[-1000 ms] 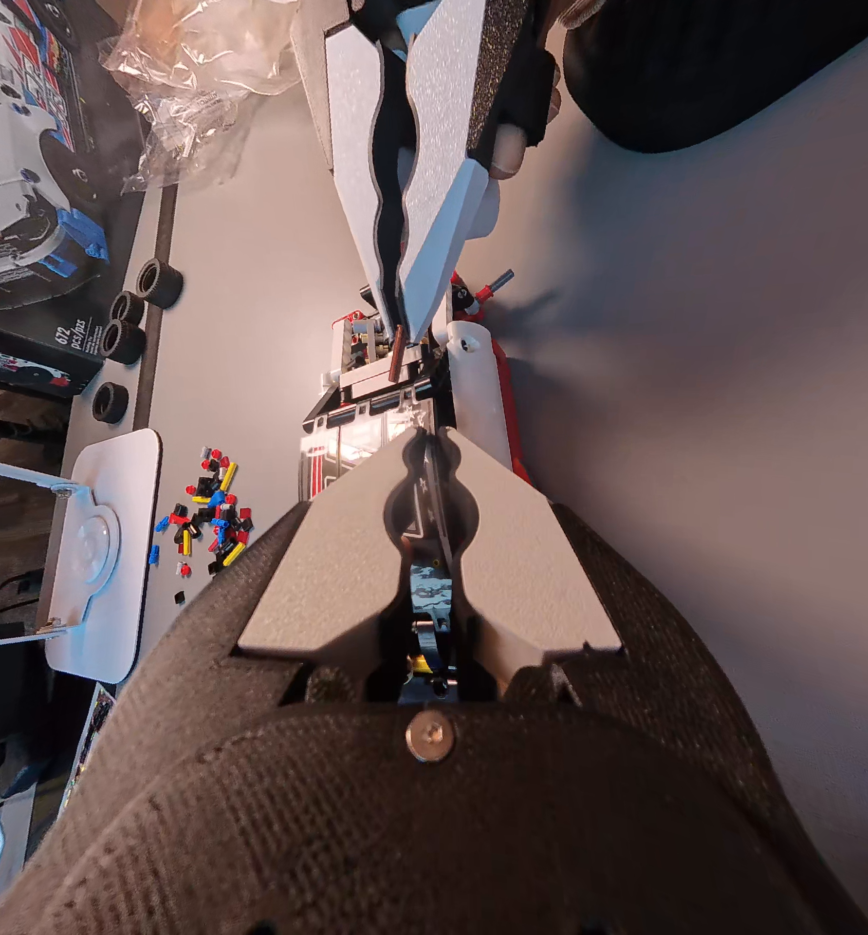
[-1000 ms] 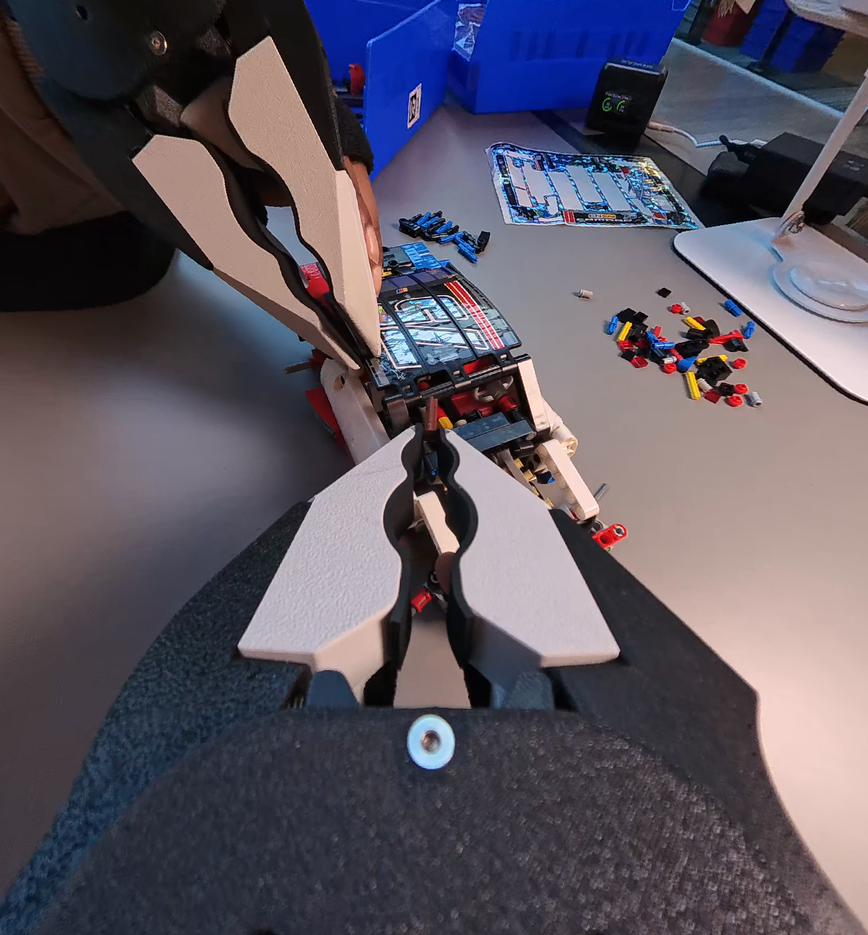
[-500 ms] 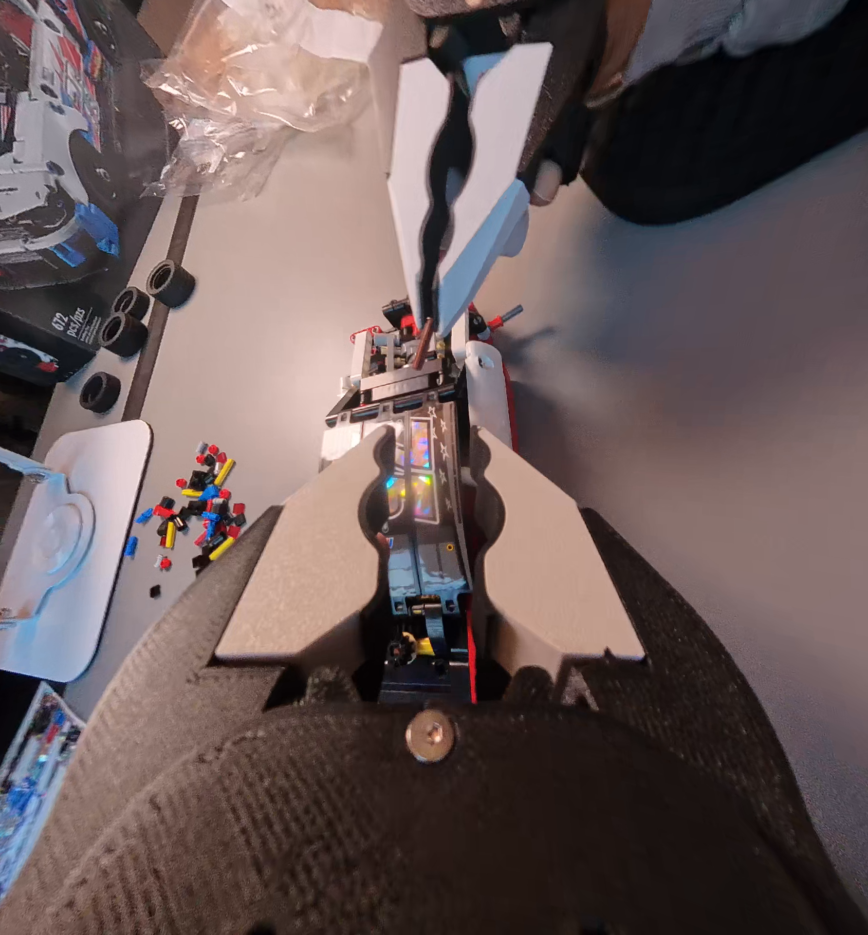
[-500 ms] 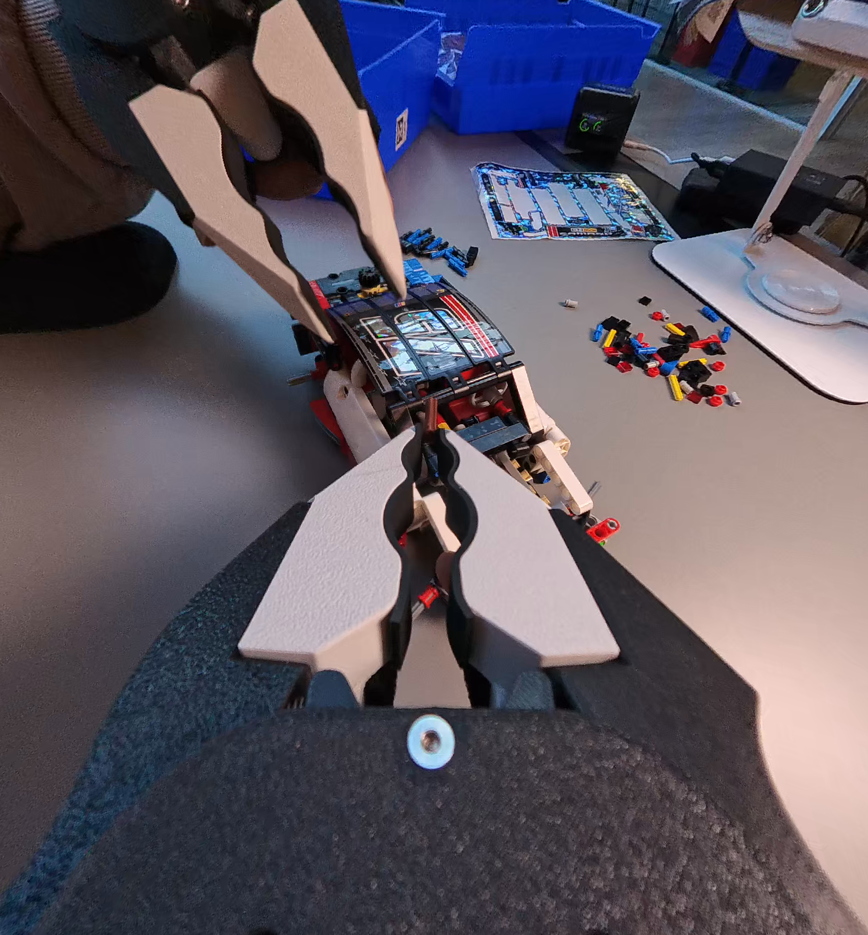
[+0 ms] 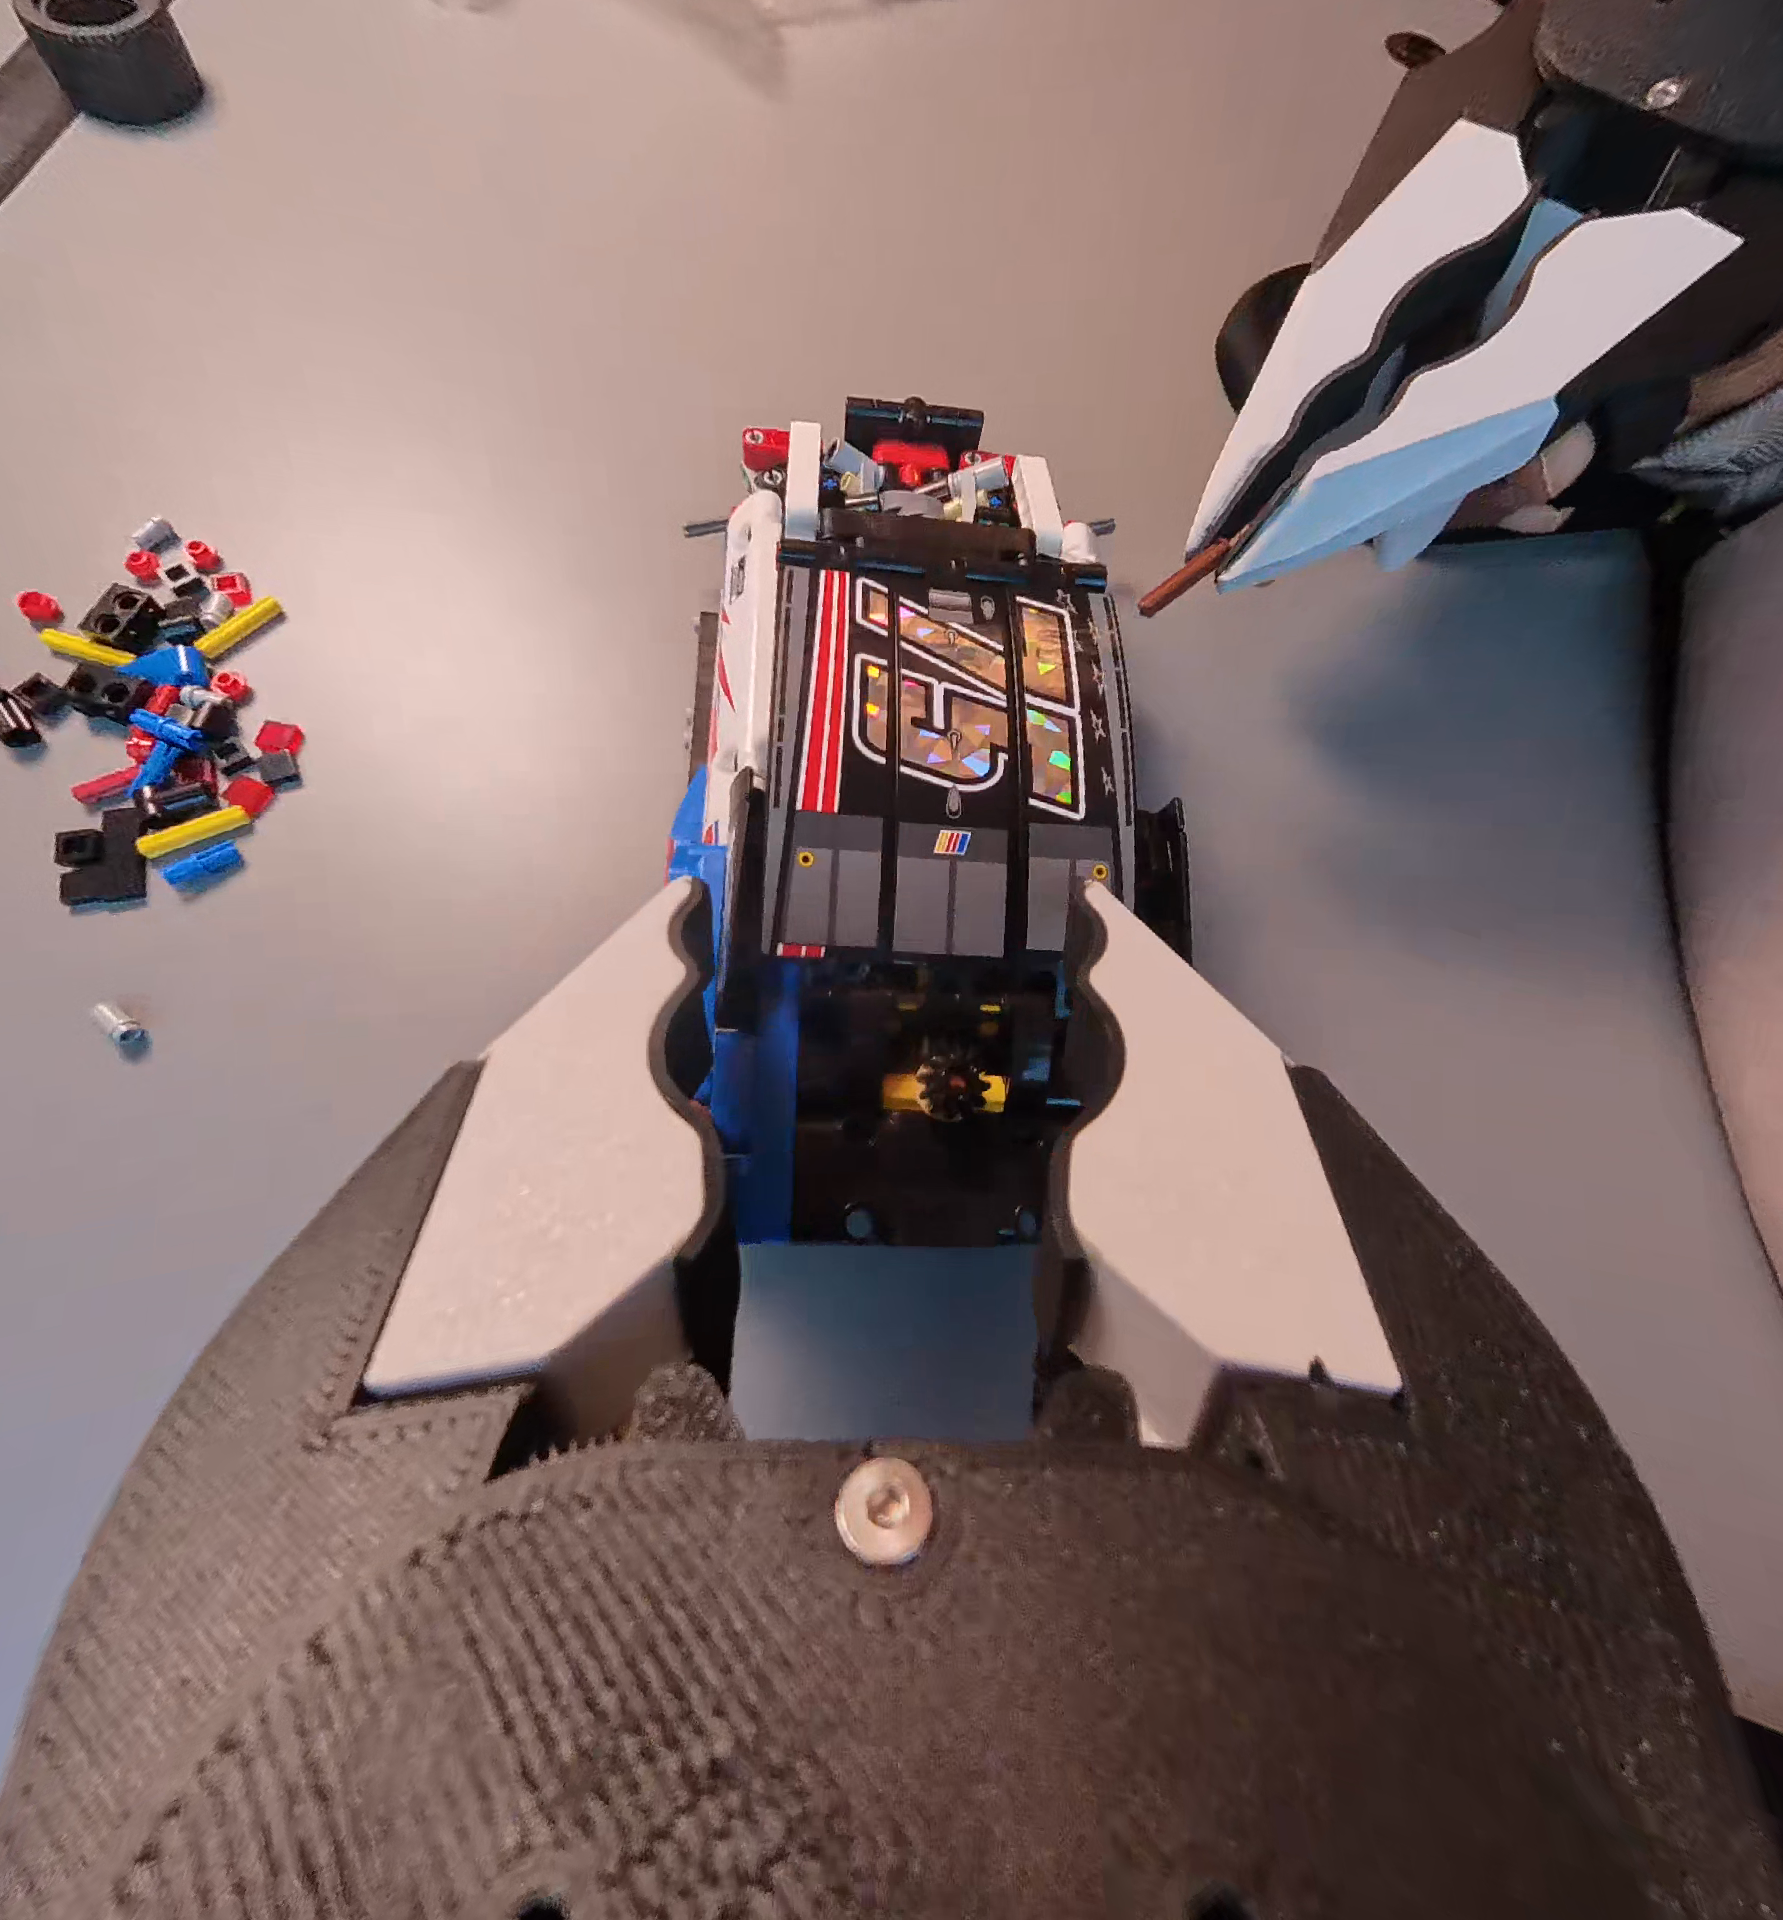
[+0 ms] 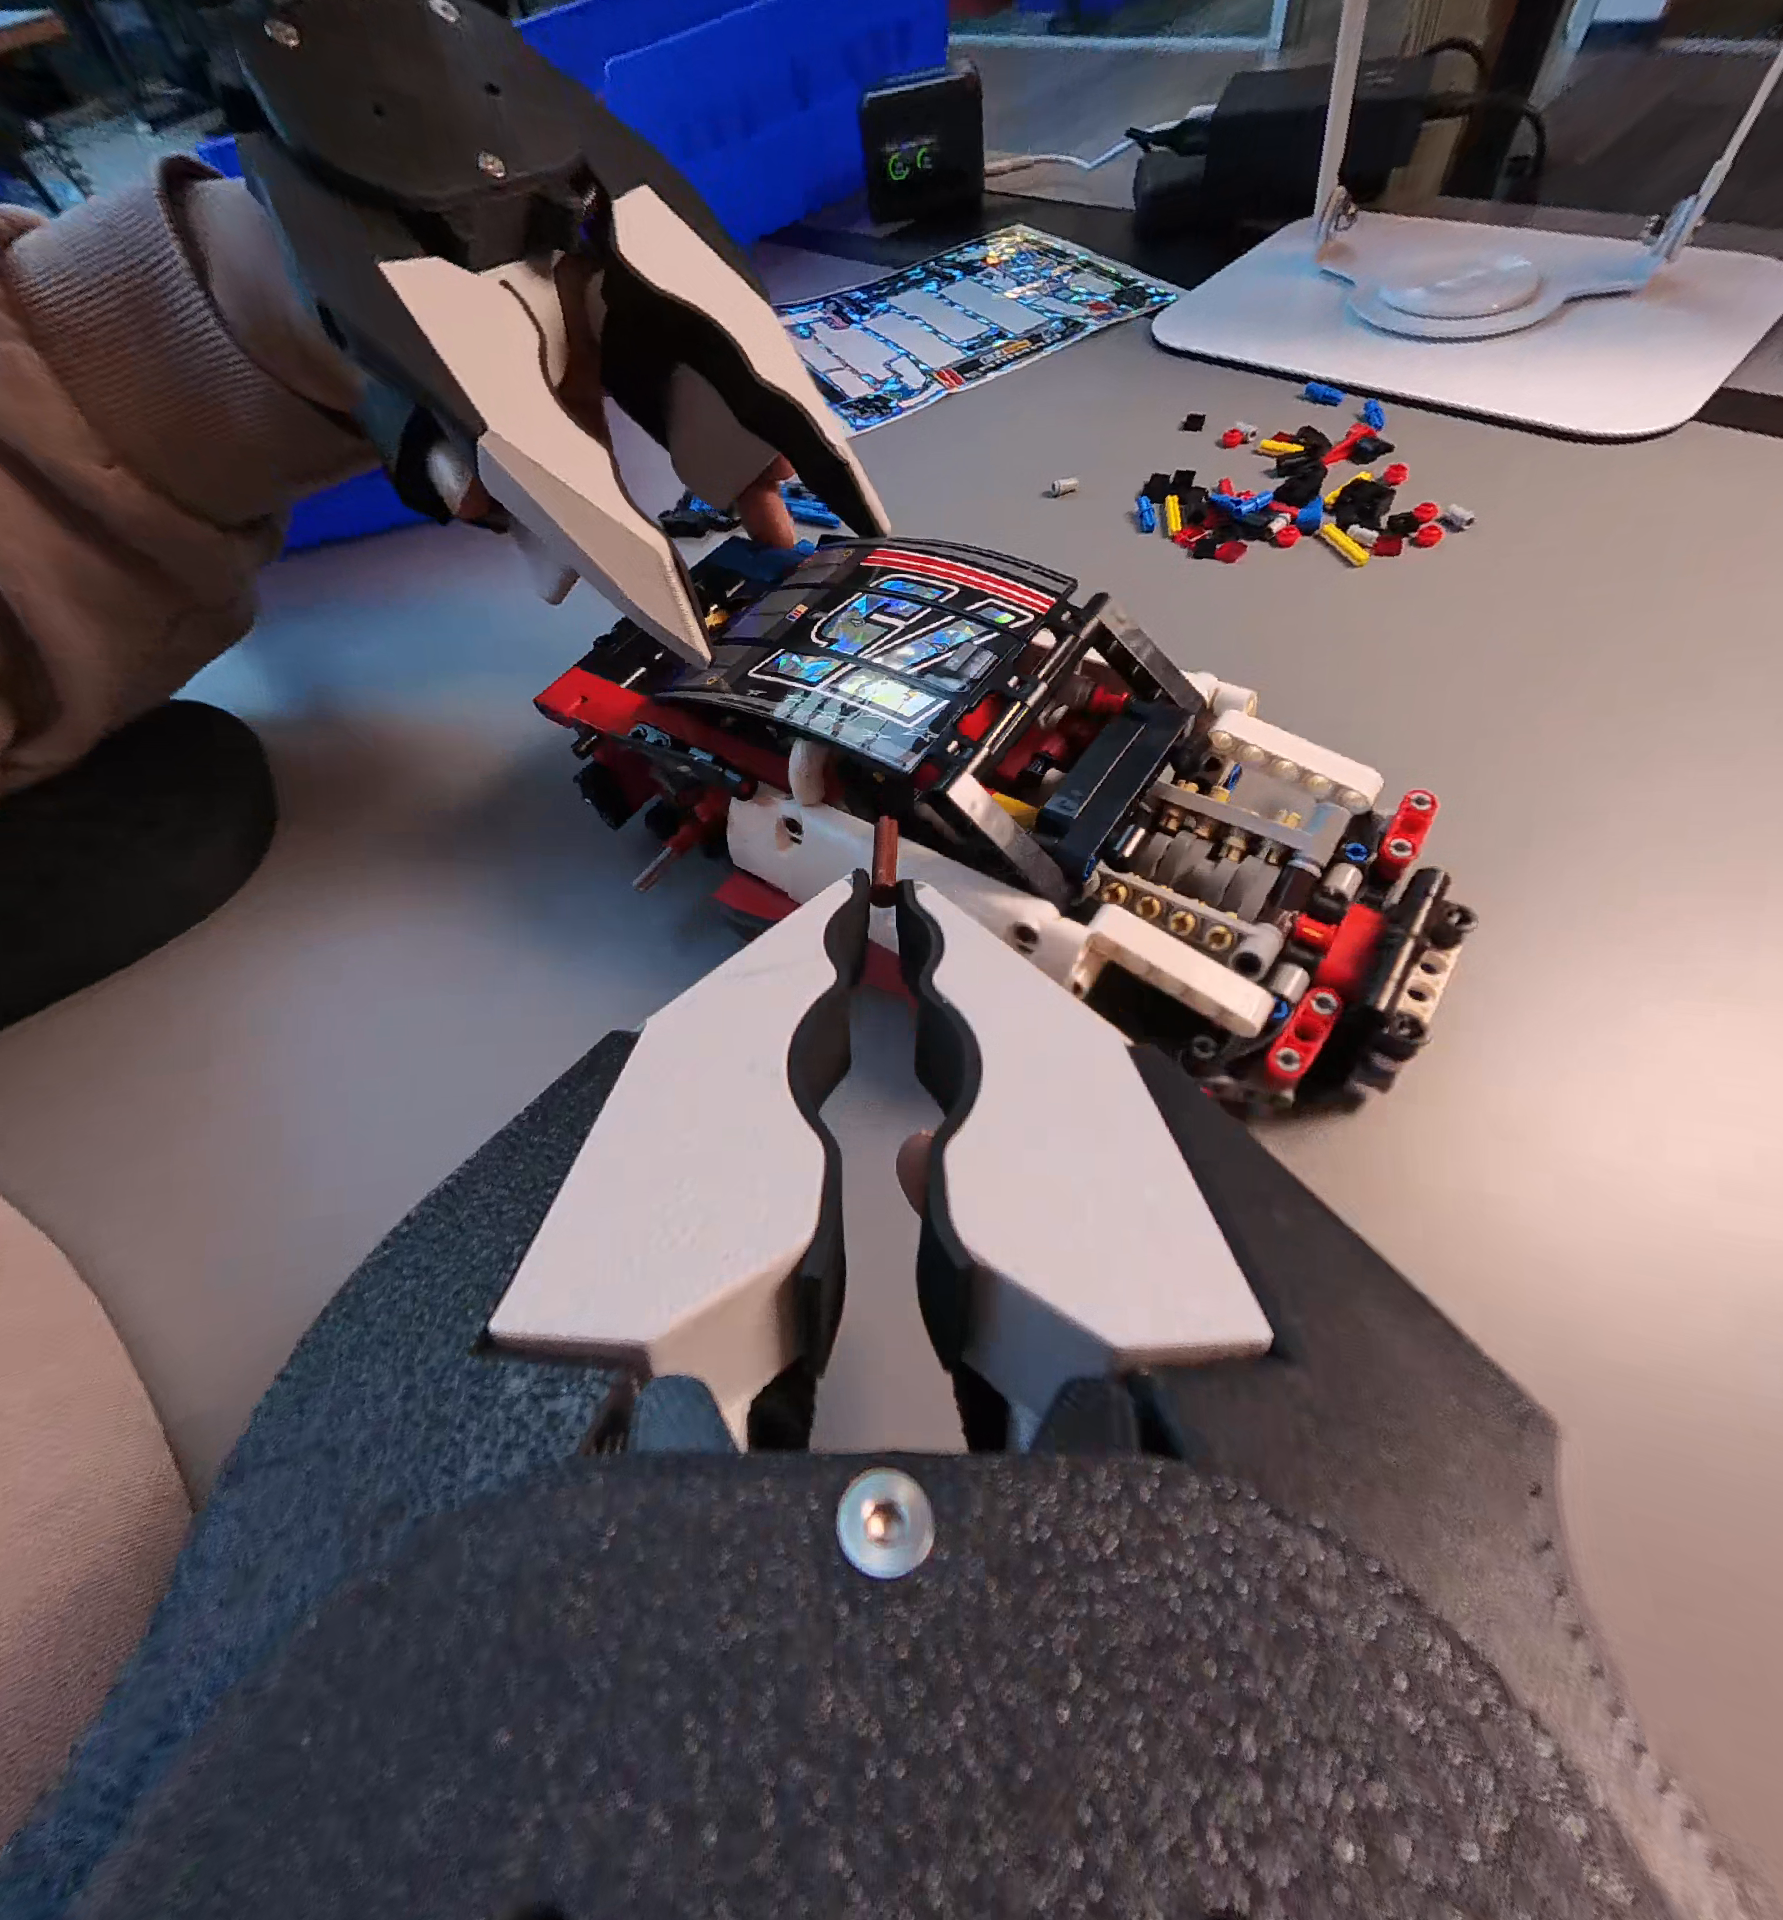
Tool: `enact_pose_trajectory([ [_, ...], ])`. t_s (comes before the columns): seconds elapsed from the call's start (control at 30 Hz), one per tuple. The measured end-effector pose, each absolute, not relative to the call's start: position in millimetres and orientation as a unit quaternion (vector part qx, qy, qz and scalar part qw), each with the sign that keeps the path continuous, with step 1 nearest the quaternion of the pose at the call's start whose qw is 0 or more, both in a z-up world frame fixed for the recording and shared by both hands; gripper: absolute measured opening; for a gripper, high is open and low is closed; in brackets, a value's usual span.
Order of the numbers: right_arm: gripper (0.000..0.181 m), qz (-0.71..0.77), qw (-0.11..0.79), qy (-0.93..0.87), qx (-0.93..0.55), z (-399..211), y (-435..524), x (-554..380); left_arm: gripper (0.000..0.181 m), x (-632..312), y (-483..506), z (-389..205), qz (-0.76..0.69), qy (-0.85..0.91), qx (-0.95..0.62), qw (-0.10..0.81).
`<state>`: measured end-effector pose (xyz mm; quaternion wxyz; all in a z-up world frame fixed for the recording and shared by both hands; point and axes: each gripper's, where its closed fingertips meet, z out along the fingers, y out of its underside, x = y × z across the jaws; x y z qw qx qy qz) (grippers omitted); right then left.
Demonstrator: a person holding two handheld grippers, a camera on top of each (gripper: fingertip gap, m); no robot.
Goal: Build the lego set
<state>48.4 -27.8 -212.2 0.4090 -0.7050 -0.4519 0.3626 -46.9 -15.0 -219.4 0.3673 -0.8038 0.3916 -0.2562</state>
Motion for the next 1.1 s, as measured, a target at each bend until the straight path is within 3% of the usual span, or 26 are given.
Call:
enact_pose_trajectory([
  [0.3,0.002,0.380,0.415,-0.429,-0.707,-210.6,-21.1,60.8,0.051,-39.7,-56.1,-219.2,-0.136,0.364,-0.838,0.383],
  [0.47,0.002,0.386,0.405,-0.449,-0.696,-210.5,-20.9,58.9,0.032,-23.6,-76.1,-218.7,-0.124,0.382,-0.835,0.376],
  [0.7,0.002,0.398,0.402,-0.501,-0.655,-204.2,-7.8,61.0,0.031,-21.9,-60.4,-193.3,-0.191,0.384,-0.809,0.401],
  [0.87,0.002,0.405,0.382,-0.541,-0.631,-208.7,-2.1,57.1,0.044,-20.7,-35.1,-203.6,-0.270,0.358,-0.813,0.371],
  [1.1,0.002,0.415,0.378,-0.551,-0.618,-211.0,-0.6,55.4,0.049,-14.8,-21.8,-212.9,-0.317,0.338,-0.806,0.369],
])
